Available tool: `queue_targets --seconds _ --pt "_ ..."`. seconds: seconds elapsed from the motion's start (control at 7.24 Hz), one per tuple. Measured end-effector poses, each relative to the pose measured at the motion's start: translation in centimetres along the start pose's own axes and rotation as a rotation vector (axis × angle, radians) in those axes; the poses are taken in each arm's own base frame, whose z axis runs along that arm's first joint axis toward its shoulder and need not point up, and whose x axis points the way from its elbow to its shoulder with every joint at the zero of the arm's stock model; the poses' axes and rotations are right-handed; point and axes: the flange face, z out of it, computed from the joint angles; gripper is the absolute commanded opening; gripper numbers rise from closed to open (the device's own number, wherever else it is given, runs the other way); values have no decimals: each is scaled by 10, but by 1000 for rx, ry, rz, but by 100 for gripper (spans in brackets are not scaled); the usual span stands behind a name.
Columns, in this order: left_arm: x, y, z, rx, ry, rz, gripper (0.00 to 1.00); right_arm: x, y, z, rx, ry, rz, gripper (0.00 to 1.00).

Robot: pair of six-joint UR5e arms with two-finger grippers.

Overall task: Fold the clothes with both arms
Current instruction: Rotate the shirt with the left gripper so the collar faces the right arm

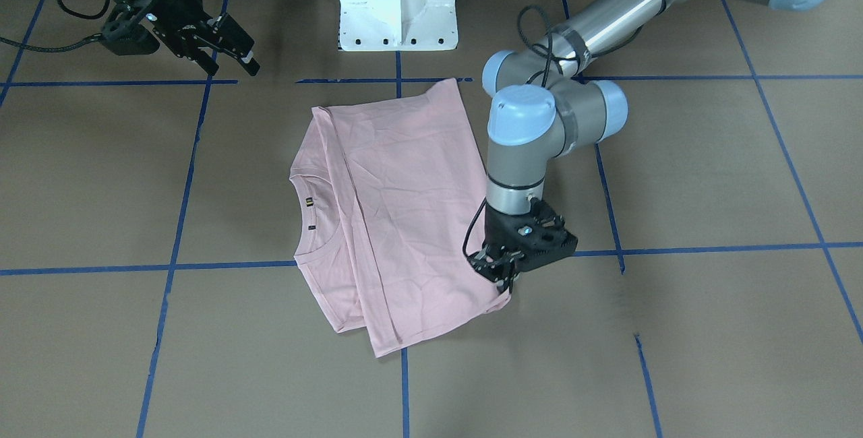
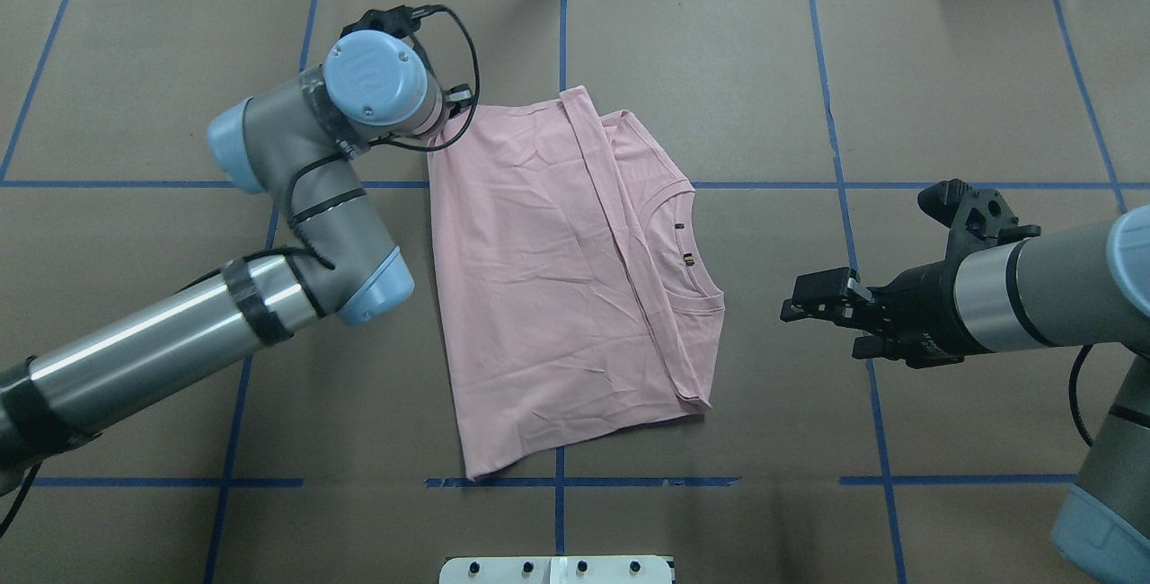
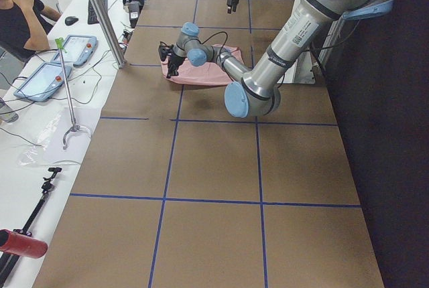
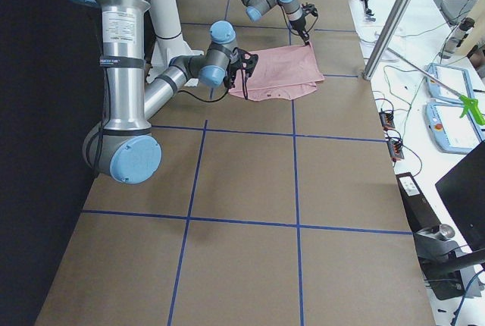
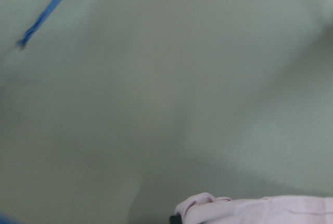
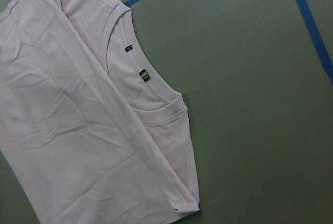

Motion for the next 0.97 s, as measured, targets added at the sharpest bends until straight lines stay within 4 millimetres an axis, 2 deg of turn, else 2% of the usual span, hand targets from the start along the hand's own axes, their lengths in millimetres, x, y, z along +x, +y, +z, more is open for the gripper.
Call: queue_targets --seconds 0.14,0.28,0.41,0.69,0.97 --pt "17 -7 12 32 32 28 0 -4 0 0 4 -9 -2 100" --pt "24 -10 21 61 67 62 27 -10 0 0 10 -19 -4 100" --pt "23 -13 31 85 80 100 98 -15 -1 3 17 -25 -6 100" --pt "15 -17 43 104 70 154 99 -27 -6 13 22 -30 -14 100" --pt "0 -37 38 84 66 151 100 -31 -15 23 33 -21 -15 100"
